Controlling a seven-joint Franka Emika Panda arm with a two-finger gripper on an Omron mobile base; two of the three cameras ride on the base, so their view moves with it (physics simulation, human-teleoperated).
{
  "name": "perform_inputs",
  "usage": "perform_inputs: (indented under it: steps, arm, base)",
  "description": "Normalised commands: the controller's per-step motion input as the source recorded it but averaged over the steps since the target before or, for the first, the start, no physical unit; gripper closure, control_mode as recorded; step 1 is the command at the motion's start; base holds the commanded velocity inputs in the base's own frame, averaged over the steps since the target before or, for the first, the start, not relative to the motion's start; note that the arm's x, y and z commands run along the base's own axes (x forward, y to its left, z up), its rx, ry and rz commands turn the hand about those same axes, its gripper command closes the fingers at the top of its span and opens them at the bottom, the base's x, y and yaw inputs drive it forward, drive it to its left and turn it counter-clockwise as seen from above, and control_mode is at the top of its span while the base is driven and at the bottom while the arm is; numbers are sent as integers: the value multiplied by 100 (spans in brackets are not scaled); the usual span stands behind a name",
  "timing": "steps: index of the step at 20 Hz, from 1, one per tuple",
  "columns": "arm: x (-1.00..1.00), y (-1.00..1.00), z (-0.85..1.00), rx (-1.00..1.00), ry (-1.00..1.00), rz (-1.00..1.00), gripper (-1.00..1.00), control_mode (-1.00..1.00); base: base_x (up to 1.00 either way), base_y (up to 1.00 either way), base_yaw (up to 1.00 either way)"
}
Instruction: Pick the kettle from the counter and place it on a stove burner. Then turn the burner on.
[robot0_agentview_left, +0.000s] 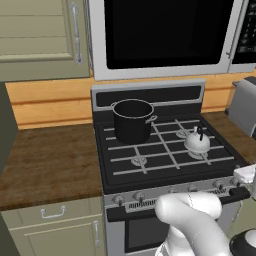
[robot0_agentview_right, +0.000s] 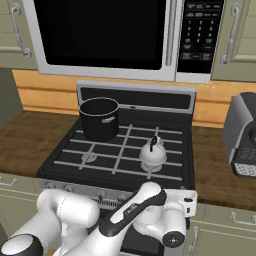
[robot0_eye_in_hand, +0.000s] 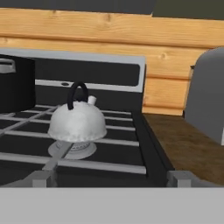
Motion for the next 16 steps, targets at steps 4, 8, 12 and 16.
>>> perform_inputs:
  steps: [4,8,12,16]
  arm:
    - [-34,-30,0,0,-8,0,-100,-100]
    - [-33,-27,-4,0,-7,0,-100,-100]
    - [-28,-18,-19,0,-4,2,-100,-100]
    - [-12,-3,-30,0,-2,2,-100,-100]
  base:
    - [0,0,0]
    - [0,0,0]
    - [0,0,0]
    - [0,0,0]
